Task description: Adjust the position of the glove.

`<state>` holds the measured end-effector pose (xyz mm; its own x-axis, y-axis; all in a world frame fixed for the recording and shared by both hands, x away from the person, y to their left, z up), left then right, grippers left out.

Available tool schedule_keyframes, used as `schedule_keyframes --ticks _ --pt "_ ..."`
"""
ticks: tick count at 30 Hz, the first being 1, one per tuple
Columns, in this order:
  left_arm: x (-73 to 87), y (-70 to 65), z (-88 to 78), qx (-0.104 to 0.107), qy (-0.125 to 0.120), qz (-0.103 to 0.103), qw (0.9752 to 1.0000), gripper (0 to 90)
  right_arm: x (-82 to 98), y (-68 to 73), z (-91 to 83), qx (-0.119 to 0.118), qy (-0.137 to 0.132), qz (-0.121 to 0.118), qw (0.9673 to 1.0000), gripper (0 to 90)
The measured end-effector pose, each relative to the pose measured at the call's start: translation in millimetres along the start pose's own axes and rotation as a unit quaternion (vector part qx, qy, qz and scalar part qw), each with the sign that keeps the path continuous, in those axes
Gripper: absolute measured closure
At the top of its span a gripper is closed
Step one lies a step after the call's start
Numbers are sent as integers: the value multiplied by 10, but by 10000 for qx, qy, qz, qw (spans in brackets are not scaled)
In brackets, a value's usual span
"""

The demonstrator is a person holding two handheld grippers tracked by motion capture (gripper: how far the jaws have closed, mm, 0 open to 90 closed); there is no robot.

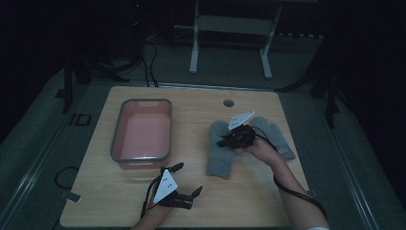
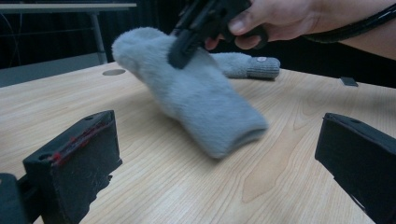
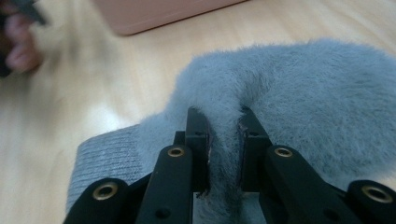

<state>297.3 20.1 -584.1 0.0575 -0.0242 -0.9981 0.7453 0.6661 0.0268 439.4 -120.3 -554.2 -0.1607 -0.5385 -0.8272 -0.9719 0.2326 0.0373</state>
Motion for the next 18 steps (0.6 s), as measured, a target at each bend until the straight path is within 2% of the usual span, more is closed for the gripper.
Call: schedule_keyframes --ticks 1,3,4,8,10,11,12,14,18 --pt "-1 0 1 -1 -6 -10 10000 2 26 43 7 -146 71 -37 9999 784" --pt "0 1 -1 2 3 2 10000 2 56 66 20 -200 141 -88 9997 782" --pt "0 0 -1 2 2 -7 10000 2 129 104 64 -388 269 -82 9989 778" --pt "0 0 0 9 1 1 10000 2 291 56 172 -317 570 -15 9979 767" --pt "0 1 0 9 -1 -3 10000 2 373 19 217 -293 714 -46 9970 731" --pt "0 2 -1 8 0 -6 10000 2 399 -2 235 -283 732 -4 9969 691" --pt "0 2 -1 8 0 -8 10000 2 415 -21 245 -293 727 70 9969 623" --pt "0 0 -1 13 0 -5 10000 2 435 -64 253 -269 734 66 9969 467" --pt "0 -1 0 12 0 -11 10000 2 461 -93 293 -316 742 51 9967 325"
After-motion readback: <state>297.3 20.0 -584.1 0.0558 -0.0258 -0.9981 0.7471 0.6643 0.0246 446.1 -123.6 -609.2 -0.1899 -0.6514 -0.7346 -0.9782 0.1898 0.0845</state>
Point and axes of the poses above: each handheld gripper's, and its own axes: z roughly forward along the jaws, x roughly out of its underside, y roughly to its left, the point moved 9 cm from there along z, roughly forward along the jaws, and after that the axes turned 12 degrees about -y, right-handed, at the moved point
